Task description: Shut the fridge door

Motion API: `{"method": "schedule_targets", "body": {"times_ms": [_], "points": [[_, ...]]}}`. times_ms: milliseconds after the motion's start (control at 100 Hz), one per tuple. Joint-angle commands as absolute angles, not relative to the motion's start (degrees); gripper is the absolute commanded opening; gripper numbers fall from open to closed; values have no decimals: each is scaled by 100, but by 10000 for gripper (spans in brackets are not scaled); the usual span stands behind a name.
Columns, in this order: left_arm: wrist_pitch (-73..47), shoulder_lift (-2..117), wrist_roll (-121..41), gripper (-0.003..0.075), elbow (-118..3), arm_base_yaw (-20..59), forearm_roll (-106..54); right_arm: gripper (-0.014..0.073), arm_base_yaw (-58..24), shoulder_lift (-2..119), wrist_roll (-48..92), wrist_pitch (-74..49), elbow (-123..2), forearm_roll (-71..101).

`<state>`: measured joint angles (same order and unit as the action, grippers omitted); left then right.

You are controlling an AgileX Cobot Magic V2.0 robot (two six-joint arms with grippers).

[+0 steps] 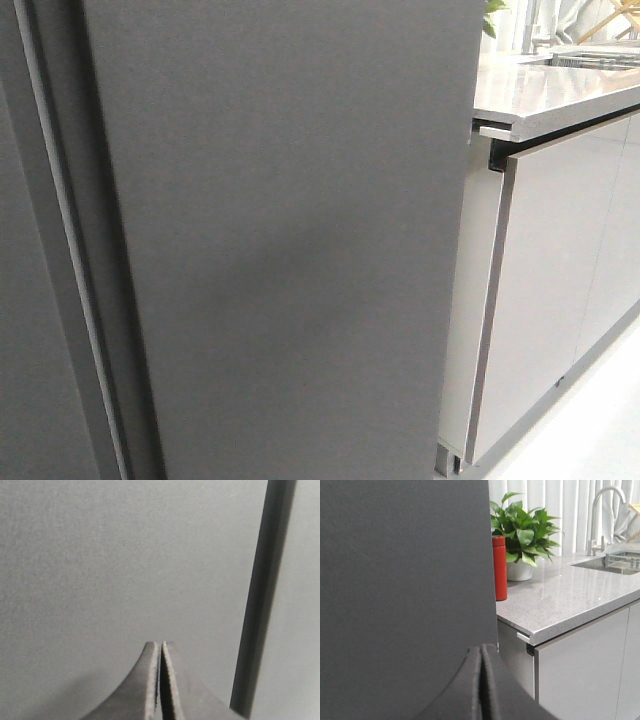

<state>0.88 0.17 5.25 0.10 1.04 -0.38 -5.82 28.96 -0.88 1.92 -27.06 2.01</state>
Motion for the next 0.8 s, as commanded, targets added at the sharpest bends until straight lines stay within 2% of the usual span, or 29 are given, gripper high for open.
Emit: {"method": "schedule_targets", "body": {"times_ms": [0,330,790], "points": [[528,126,545,-21,170,130,-48,-76,-545,2873,-95,572,-2847,129],[528,126,545,-21,170,130,-48,-76,186,2050,-71,-114,-2711,129],[528,126,545,-21,170,130,-48,-76,475,505,-81,485,-507,129]]}}
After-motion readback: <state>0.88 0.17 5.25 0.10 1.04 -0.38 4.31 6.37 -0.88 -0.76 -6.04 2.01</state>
